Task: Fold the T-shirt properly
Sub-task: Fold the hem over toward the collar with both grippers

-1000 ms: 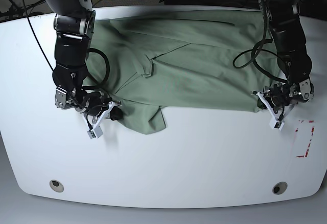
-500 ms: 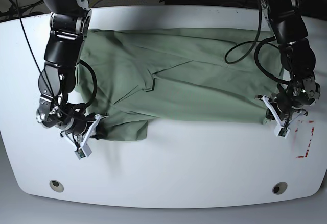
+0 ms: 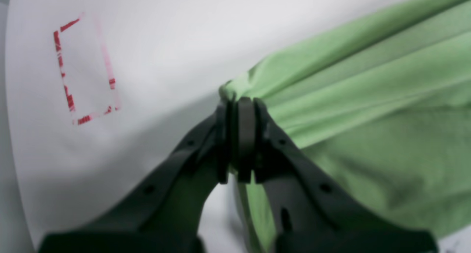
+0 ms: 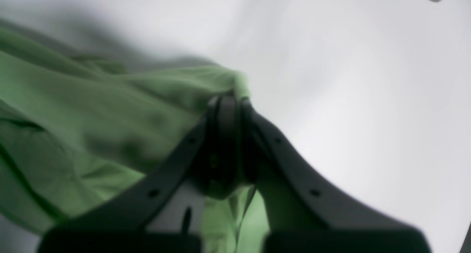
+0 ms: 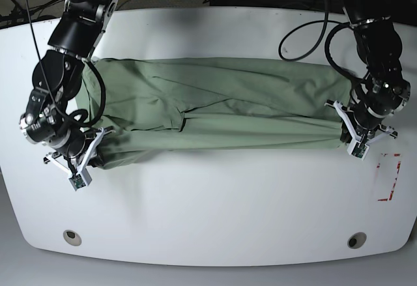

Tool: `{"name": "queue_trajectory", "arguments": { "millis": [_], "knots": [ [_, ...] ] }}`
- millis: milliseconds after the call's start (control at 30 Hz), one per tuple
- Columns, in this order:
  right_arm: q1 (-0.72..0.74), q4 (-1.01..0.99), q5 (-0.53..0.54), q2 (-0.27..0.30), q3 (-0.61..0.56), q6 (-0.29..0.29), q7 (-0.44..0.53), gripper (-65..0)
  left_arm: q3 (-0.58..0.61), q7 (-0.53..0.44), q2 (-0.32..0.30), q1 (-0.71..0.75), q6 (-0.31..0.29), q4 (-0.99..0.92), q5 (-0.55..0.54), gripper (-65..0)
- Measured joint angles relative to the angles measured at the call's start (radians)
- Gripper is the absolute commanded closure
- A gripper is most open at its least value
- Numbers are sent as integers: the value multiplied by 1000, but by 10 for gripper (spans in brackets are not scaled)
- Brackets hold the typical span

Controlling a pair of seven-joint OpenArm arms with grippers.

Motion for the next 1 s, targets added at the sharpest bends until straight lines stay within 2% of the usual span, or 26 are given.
{"name": "queue_trajectory", "arguments": {
  "millis": [233,367,567,633,933,1000],
  "knots": [
    [-142,149,-2,-11,2,0,-12,0,0,0,0,103,0,77,1,0],
    [-237,207,62,-25,35,0,-18,0,0,0,0,173,0,106,0,0],
    [-344,228,112,-29,107,0,-49,0,0,0,0,256,0,116,0,0],
    [-378,228,113,-46,122,0,-50,0,0,0,0,278,0,116,0,0],
    [-458,227,126,-64,132,0,-49,0,0,0,-1,337,0,116,0,-1],
    [-462,226,116,-84,131,0,-49,-48,0,0,-1,344,1,115,4,-33]
  ]
}}
